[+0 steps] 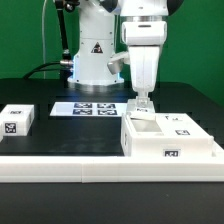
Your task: Assemble cabinet
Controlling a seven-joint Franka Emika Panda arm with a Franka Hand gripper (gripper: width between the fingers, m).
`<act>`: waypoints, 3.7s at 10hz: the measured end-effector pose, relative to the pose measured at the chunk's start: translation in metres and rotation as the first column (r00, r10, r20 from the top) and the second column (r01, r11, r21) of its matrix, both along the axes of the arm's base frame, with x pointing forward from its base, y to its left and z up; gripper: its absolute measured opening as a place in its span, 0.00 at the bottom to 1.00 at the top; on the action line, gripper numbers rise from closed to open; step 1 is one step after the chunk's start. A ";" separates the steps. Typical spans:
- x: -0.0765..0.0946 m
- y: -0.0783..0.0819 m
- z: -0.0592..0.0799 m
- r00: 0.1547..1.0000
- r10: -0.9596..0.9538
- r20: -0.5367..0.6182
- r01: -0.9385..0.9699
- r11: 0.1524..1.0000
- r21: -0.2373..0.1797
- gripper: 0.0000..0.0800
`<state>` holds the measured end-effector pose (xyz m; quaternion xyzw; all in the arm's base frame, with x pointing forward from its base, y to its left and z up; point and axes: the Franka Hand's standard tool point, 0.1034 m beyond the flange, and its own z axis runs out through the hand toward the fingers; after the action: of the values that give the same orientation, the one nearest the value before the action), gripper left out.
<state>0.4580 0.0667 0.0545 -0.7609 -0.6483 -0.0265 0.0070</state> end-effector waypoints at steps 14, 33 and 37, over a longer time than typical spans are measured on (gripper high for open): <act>0.014 -0.003 0.002 0.999 0.031 -0.038 -0.031 0.999 -0.013 0.09; 0.106 -0.008 0.004 0.991 0.130 0.026 -0.131 0.991 0.008 0.09; 0.119 -0.004 0.003 0.989 0.151 0.006 -0.151 0.989 0.000 0.09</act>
Offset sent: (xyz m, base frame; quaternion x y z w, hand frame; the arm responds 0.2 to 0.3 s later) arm 0.0000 0.0000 0.0000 0.0000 0.0000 0.0000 1.0000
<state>0.5766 0.0631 0.0571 -0.7096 -0.7040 -0.0284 0.0072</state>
